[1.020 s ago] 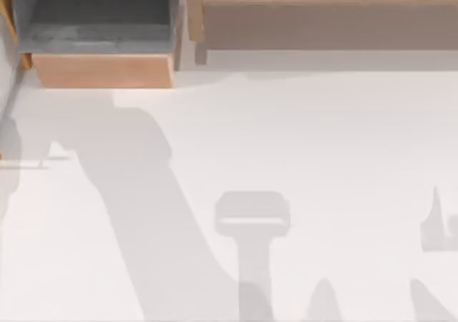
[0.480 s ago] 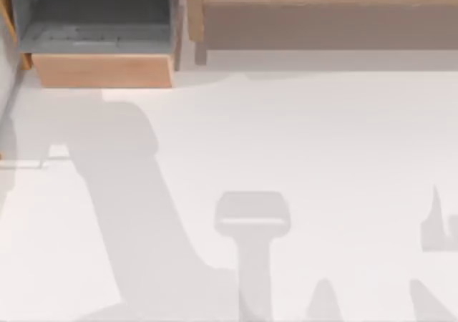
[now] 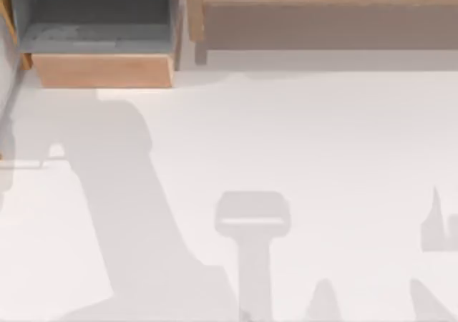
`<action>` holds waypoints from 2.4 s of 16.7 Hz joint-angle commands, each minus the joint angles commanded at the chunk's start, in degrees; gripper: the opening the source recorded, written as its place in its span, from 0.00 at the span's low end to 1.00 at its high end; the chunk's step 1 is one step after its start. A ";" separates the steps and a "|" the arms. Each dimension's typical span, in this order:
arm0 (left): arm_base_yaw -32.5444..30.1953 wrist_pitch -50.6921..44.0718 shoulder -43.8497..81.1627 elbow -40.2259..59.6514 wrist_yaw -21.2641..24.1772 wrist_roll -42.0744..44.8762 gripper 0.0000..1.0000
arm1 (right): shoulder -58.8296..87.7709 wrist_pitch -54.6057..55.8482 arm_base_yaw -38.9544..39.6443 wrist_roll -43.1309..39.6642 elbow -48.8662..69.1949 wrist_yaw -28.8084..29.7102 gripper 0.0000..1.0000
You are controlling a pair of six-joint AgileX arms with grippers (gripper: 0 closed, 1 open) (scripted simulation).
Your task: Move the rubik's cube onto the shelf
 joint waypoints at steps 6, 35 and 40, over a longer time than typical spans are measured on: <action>-0.60 0.34 -6.71 -5.15 -3.04 -0.62 0.00 | 0.00 0.00 0.00 0.00 0.00 0.00 1.00; -89.43 106.66 -35.83 -71.04 -41.39 -8.46 0.00 | 0.00 0.00 0.00 0.00 0.00 0.00 1.00; -90.72 124.96 -30.08 -68.53 -44.24 -11.04 0.00 | 0.00 0.00 0.00 0.00 0.00 0.00 1.00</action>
